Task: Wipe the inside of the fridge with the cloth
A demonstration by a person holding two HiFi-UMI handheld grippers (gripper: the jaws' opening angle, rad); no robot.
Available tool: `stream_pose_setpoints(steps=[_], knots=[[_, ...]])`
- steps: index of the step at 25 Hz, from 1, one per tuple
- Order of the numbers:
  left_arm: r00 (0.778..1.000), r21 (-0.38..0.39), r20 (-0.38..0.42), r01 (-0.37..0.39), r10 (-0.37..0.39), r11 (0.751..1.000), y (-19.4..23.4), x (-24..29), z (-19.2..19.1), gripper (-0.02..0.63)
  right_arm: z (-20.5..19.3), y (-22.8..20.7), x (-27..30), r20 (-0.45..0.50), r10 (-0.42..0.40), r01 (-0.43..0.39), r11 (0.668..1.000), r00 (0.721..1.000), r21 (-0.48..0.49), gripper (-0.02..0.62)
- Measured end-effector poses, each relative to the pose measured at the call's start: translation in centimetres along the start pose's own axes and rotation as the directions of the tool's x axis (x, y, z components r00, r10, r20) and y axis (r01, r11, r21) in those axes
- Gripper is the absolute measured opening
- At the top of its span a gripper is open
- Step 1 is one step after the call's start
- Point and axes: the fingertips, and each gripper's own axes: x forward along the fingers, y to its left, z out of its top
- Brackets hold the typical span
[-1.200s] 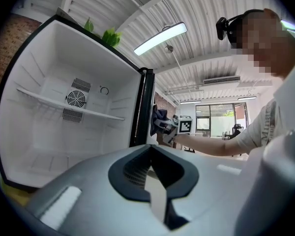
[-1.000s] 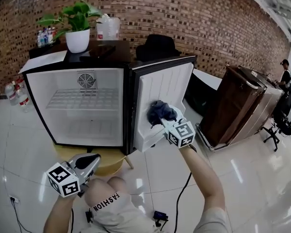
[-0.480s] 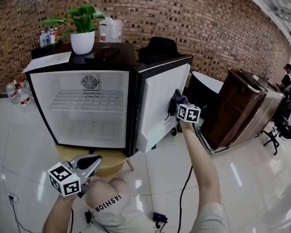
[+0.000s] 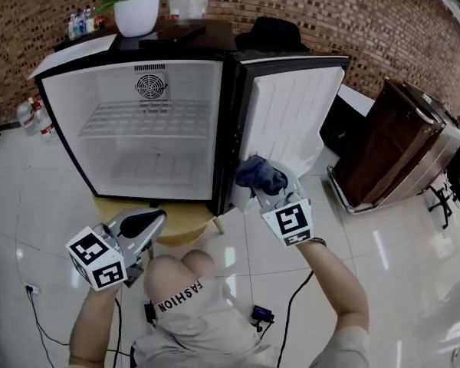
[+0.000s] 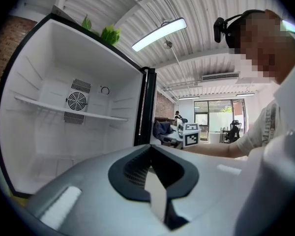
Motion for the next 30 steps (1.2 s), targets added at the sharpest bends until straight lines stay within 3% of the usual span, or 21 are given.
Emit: stream_pose_setpoints(steps=[3,5,8,10,12,15,17,20,22,23,24,26,28,30], knots=[[1.000,0.018,0.005,0.009,-0.009,1.000,-0.9,-0.1,-0.2,0.001,-1.5,-2.1,1.6,-0.009,0.006,-0.006,1.000,1.000,0.004,0.118],[1.000,0.018,-0.024,0.007,-0.007,1.000,-0.5,-0.3,-1.3,0.001,-2.3,-2.8,1.5,-0.001,-0.006,0.006,0.997,1.000,-0.072,0.124],[0.998,-0.002,-0.056,-0.019,0.019,1.000,1.4,-0.6,-2.1,0.001,-4.4,-4.7,1.7,-0.052,-0.084,0.075,0.983,0.995,-0.166,0.122],[0.998,0.000,-0.050,-0.031,0.031,1.000,2.1,-0.8,-1.4,0.001,-6.7,-8.4,2.5,-0.121,-0.148,0.129,0.980,0.982,-0.154,0.121],[0.999,0.016,-0.038,-0.033,0.034,0.999,2.2,-0.9,-0.4,0.001,-9.7,-13.3,3.3,-0.213,-0.235,0.209,0.968,0.948,-0.136,0.121],[0.999,0.040,-0.027,-0.032,0.033,0.999,1.9,-1.2,0.7,0.001,-14.1,-19.4,4.1,-0.336,-0.373,0.329,0.927,0.865,-0.182,0.121],[0.999,0.047,-0.024,-0.036,0.037,0.998,1.8,-1.5,0.9,0.001,-16.0,-21.6,4.3,-0.390,-0.418,0.365,0.908,0.821,-0.204,0.121],[0.999,0.040,-0.023,-0.039,0.040,0.998,1.6,-2.2,0.9,0.001,-16.3,-22.7,4.1,-0.414,-0.455,0.391,0.890,0.789,-0.233,0.122],[0.999,0.024,-0.021,-0.031,0.032,0.999,1.3,-2.4,0.8,0.001,-13.3,-21.0,3.0,-0.340,-0.474,0.411,0.879,0.813,-0.242,0.121],[0.999,0.018,-0.018,-0.028,0.028,0.999,1.2,-2.5,0.9,0.001,-10.9,-19.1,2.4,-0.274,-0.455,0.401,0.887,0.848,-0.230,0.121],[1.000,0.015,-0.015,-0.025,0.026,1.000,1.0,-2.5,0.9,0.001,-8.2,-16.2,1.8,-0.200,-0.400,0.359,0.909,0.894,-0.211,0.121],[1.000,0.014,-0.013,-0.020,0.021,1.000,1.0,-2.4,0.9,0.001,-3.4,-8.5,1.0,-0.069,-0.187,0.169,0.963,0.980,-0.210,0.122],[1.000,0.010,-0.014,-0.013,0.013,1.000,1.1,-2.1,0.7,0.001,-1.4,-1.5,1.0,-0.041,0.002,-0.014,0.959,0.999,-0.284,0.121],[1.000,0.001,-0.016,-0.004,0.004,1.000,0.9,-1.6,0.3,0.001,-2.6,1.2,1.4,-0.108,0.045,-0.081,0.932,0.993,-0.353,0.118]])
